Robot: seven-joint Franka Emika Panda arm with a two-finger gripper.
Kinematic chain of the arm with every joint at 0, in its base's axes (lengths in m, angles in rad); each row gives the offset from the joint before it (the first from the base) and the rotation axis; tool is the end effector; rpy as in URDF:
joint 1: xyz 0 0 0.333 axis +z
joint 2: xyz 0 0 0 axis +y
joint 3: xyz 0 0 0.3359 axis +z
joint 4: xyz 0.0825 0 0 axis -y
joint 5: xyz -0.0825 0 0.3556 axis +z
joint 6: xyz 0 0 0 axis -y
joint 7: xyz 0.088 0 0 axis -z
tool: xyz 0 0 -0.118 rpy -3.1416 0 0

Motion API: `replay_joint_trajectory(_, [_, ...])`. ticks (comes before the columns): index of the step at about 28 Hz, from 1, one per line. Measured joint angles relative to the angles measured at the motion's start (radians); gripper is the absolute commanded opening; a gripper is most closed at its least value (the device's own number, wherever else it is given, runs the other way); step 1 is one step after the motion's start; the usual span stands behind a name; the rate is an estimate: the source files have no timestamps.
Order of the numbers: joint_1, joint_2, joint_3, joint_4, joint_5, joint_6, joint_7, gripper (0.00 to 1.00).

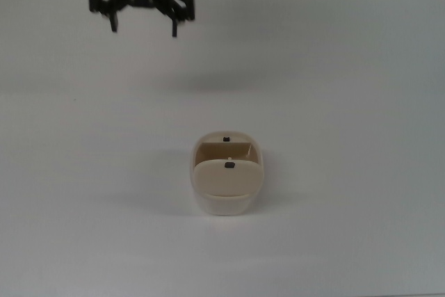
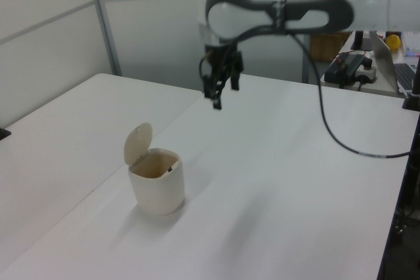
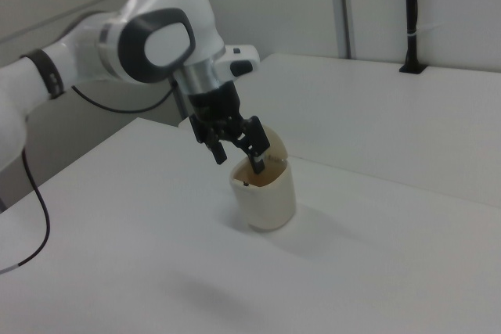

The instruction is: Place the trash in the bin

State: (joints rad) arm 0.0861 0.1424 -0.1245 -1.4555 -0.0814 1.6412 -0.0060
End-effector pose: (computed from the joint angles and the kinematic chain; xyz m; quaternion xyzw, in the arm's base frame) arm 0.5792 -0.0257 0.6137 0.9984 -0.0134 0.0211 0.0499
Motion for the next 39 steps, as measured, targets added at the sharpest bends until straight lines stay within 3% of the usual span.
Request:
replay_joint_trajectory(6, [-0.013,-0.051,-0.001,-0.014,0.001,-0.026,-0.012,1.00])
replay_joint_trajectory(39, [-0.002,-0.042,0.024,-0.027,0.013,-0.022,-0.012,1.00])
